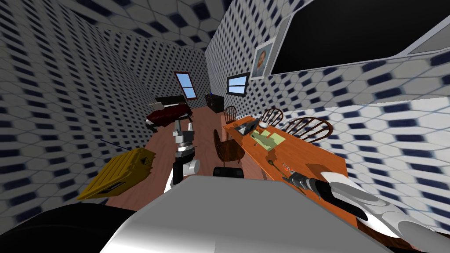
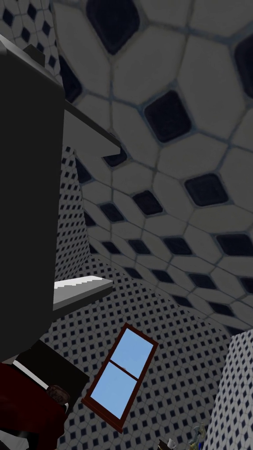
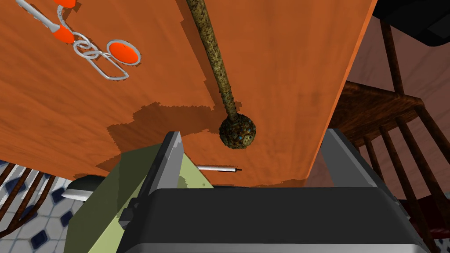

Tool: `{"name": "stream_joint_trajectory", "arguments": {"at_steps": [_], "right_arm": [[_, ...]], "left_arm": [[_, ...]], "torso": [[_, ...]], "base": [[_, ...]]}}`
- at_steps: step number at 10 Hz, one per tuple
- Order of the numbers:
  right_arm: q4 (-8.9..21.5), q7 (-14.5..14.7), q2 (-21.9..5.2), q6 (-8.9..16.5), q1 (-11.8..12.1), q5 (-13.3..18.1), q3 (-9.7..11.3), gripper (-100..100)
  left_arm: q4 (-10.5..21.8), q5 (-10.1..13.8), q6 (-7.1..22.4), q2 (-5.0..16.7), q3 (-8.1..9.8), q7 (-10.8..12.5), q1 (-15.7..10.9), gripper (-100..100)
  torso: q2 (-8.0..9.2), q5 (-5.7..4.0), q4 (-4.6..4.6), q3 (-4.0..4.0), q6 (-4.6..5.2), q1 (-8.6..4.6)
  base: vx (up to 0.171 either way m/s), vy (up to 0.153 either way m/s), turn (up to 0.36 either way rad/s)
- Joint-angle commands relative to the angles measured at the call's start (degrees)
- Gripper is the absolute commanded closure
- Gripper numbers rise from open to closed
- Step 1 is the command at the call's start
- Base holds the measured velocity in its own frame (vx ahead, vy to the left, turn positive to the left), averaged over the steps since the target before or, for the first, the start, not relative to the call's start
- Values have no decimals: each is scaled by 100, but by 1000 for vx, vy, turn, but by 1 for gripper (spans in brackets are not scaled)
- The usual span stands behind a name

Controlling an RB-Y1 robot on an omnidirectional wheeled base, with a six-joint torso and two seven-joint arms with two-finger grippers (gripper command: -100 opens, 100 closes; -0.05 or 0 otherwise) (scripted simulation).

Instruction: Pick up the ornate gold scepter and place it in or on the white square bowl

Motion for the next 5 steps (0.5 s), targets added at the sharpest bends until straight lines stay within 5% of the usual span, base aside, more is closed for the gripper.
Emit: {"name": "stream_joint_trajectory", "arguments": {"at_steps": [1,5], "right_arm": [[13,7,1,-10,4,2,-4,-100],[13,7,1,-10,4,2,-4,-100]], "left_arm": [[0,0,0,0,0,0,0,0],[0,0,0,0,0,0,0,0]], "torso": [[0,0,0,0,0,0],[1,1,0,0,-1,3]], "base": [[-2,6,-16],[0,0,1]]}}
